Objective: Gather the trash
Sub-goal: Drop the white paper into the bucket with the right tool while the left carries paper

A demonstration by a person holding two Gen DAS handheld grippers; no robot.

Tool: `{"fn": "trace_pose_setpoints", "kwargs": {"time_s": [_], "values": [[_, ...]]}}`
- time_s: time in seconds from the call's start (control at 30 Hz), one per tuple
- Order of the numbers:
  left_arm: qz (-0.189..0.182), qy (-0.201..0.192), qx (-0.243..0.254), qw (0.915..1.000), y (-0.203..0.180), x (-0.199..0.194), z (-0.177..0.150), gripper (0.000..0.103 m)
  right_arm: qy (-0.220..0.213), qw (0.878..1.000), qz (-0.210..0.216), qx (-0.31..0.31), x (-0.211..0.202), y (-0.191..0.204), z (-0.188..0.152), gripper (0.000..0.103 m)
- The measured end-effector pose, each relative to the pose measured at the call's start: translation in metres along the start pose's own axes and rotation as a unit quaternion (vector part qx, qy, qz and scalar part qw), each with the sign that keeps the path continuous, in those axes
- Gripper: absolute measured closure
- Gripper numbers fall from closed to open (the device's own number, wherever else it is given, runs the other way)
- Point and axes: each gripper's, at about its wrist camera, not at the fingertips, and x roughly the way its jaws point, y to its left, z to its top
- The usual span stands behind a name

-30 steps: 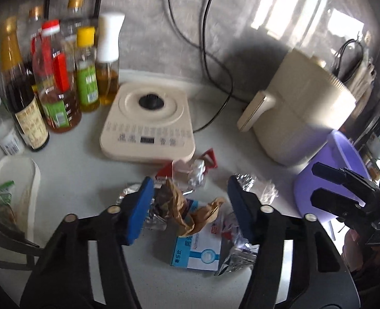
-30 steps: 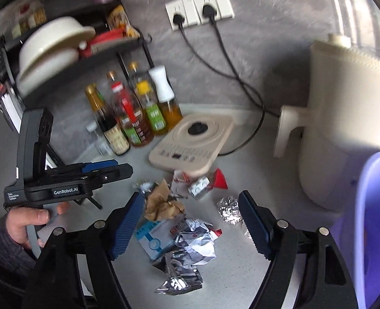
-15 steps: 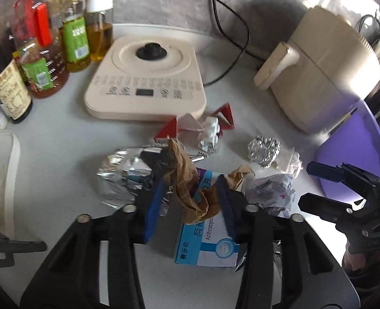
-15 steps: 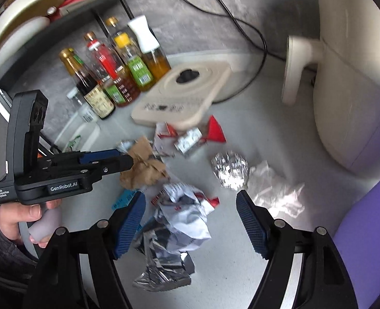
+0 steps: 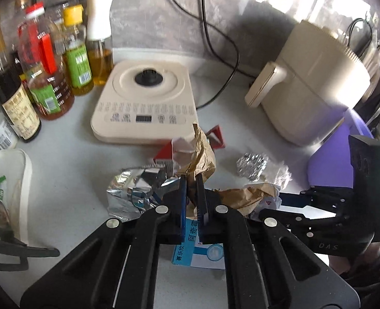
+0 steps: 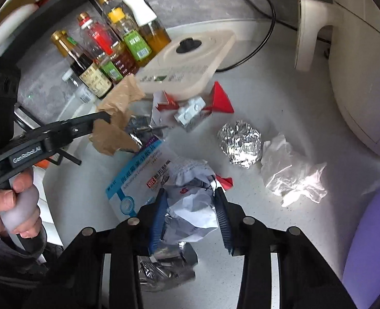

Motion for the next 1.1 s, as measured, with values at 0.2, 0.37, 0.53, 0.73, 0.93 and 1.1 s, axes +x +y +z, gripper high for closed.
{"fn": "trace_pose_setpoints", "kwargs": {"time_s": [0.2,0.37,0.53,0.73,0.93,1.1], "values": [[0.001,-0.031,0.003,0.9995,-0.004,-0.026,0.003,0.096,-0.047,0.999,0.005,-0.01,-0.032,0.011,0.006,0.068],[-0.003,-0.064,0.014,0.9979,-0.014,-0.056,0.009,0.096,-0.125,0.991,-0.01,-0.035,-0.084,0.027,0.009,0.068],[-0.014,-0.088,0.048,0.9949,-0.031,-0.08,0.016,0.096,-0.207,0.978,-0.022,-0.034,-0.139,0.03,0.007,0.068],[-0.035,-0.109,0.083,0.99,-0.058,-0.095,0.029,0.096,-0.267,0.962,-0.059,-0.009,-0.191,0.013,-0.009,0.067],[-0.066,-0.119,0.12,0.9835,-0.092,-0.099,0.035,0.096,-0.296,0.949,-0.101,0.032,-0.225,-0.013,-0.027,0.067],[-0.091,-0.118,0.147,0.9778,-0.121,-0.094,0.038,0.096,-0.316,0.937,-0.134,0.063,-0.252,-0.035,-0.045,0.066]]}}
